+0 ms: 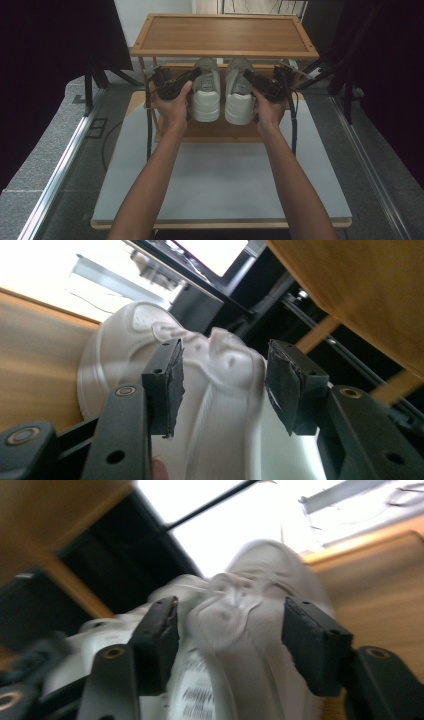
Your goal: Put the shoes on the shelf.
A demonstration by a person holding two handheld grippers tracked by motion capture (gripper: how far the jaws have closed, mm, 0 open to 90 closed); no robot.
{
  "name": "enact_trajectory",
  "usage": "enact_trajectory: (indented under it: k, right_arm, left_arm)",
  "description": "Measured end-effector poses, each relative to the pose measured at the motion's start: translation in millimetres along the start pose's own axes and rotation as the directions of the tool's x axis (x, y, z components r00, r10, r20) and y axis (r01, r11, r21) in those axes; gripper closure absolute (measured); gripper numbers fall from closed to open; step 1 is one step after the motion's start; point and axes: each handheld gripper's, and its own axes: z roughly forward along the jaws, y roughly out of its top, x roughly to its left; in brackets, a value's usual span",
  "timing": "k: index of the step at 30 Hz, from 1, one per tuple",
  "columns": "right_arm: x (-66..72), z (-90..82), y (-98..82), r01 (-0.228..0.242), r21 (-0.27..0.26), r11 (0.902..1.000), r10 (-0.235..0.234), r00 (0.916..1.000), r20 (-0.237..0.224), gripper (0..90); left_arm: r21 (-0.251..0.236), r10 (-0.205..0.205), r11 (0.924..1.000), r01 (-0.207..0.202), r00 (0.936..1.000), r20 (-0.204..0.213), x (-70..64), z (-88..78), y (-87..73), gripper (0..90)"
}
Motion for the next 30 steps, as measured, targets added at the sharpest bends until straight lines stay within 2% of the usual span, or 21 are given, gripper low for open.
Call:
enact_trajectory:
  k: [2,4,7,9,11,12,15,17,19,22,24,26,30]
  right_arm:
    - [1.2,-11.4,-1.0,0.033,-0.018,0.9993,-0.033,0.9994,-0.011,38.0]
    - [0.7,-27.8,-4.2,0.076,-0.053,0.9957,-0.078,0.9964,-0.034,41.3]
    - [-1.7,-45.1,-13.3,0.155,-0.024,0.9877,-0.155,0.9877,-0.02,44.8]
    - [-6.7,-53.4,-21.5,0.175,0.0,0.9846,-0.175,0.9846,-0.01,48.0]
    - [-14.7,-59.0,-27.9,0.156,0.012,0.9877,-0.156,0.9878,-0.011,52.3]
    - [-18.3,-58.8,-29.8,0.153,0.039,0.9875,-0.153,0.9881,0.011,52.3]
    - [-26.9,-52.3,-37.7,0.121,0.086,0.989,-0.124,0.9917,0.033,56.7]
    - [-27.2,-45.9,-42.8,0.123,0.109,0.9864,-0.126,0.9916,0.027,60.8]
    - [-25.0,-44.2,-42.7,0.124,0.097,0.9875,-0.127,0.9916,0.025,65.4]
    - [-22.8,-38.6,-42.0,0.113,0.111,0.9873,-0.115,0.9933,0.009,67.4]
    - [-19.0,-36.6,-42.7,0.116,0.103,0.9878,-0.119,0.9928,0.016,71.7]
    - [-16.3,-36.1,-42.6,0.124,0.099,0.9873,-0.128,0.991,0.038,71.5]
    - [-22.1,-36.6,-41.4,0.119,0.112,0.9865,-0.122,0.9921,0.026,64.9]
  left_arm:
    - [-0.002,0.017,0.9999,-0.017,0.9998,-0.003,1.8,-12.5,0.1,50.2]
    - [-0.009,0.025,0.9997,-0.025,0.9997,0.005,4.1,-26.5,0.1,52.6]
    - [0.022,0.057,0.9981,-0.057,0.9983,0.007,5.6,-46.0,-3.2,55.2]
    - [0.046,0.096,0.9944,-0.095,0.9953,-0.014,5.9,-57.3,-9.2,57.1]
    - [0.074,0.107,0.9917,-0.105,0.994,-0.024,7.7,-62.7,-17.0,58.9]
    - [0.091,0.106,0.9905,-0.103,0.9942,-0.021,8.9,-62.6,-20.9,59.1]
    - [0.124,0.105,0.987,-0.102,0.9944,-0.015,6.4,-57.5,-31.1,60.3]
    - [0.118,0.119,0.9863,-0.115,0.9923,-0.033,3.9,-55.6,-33.2,63.1]
    - [0.123,0.119,0.9859,-0.113,0.9922,-0.037,4.2,-54.1,-32.4,64.3]
    - [0.123,0.092,0.9886,-0.087,0.9949,-0.039,5.4,-50.9,-32.7,65.6]
    - [0.11,0.093,0.99,-0.088,0.9946,-0.046,3.4,-50.0,-33.5,67.7]
    - [0.117,0.105,0.9883,-0.098,0.9931,-0.052,2.0,-50.3,-33.4,68.8]
    - [0.117,0.093,0.9892,-0.088,0.9948,-0.042,5.9,-52.5,-33.1,65.7]
